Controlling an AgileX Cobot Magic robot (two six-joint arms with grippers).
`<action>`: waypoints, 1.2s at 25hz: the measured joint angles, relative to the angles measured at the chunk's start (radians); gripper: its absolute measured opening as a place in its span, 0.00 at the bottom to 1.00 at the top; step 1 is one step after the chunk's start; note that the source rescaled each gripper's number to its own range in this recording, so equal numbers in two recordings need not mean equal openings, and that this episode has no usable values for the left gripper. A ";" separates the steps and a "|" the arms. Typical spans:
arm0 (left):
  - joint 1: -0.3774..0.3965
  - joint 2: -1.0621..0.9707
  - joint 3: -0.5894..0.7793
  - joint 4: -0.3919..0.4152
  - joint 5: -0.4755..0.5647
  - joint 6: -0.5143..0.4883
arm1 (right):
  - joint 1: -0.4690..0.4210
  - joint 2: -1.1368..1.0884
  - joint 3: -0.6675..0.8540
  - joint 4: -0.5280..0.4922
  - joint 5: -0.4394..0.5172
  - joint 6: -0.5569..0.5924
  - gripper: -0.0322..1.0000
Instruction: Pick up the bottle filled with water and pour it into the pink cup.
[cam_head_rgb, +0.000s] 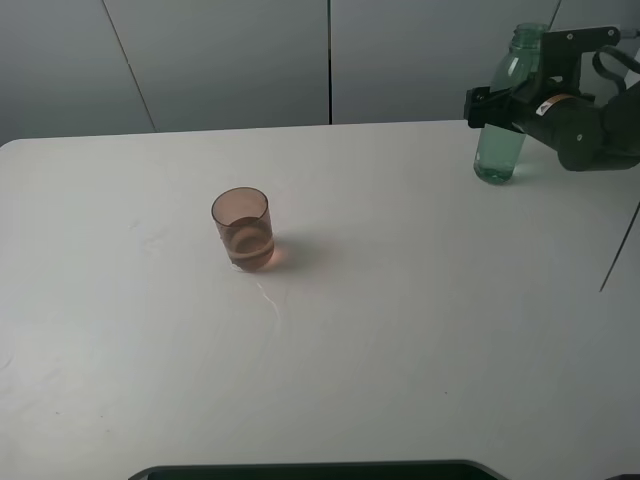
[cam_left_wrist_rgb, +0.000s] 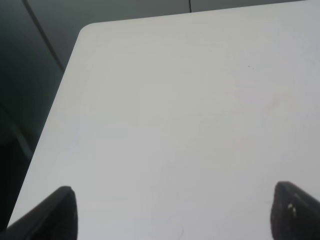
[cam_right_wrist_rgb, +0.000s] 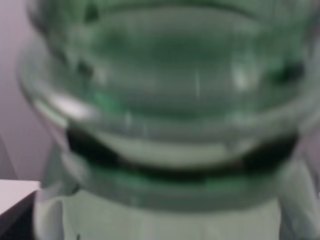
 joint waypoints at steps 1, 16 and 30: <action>0.000 0.000 0.000 0.000 0.000 0.000 | 0.000 -0.015 0.000 0.000 0.011 0.000 0.99; 0.000 0.000 0.000 0.000 0.000 0.000 | 0.000 -0.345 0.000 0.000 0.239 -0.007 1.00; 0.000 0.000 0.000 0.000 0.000 0.000 | 0.000 -0.703 -0.301 0.026 1.310 0.040 1.00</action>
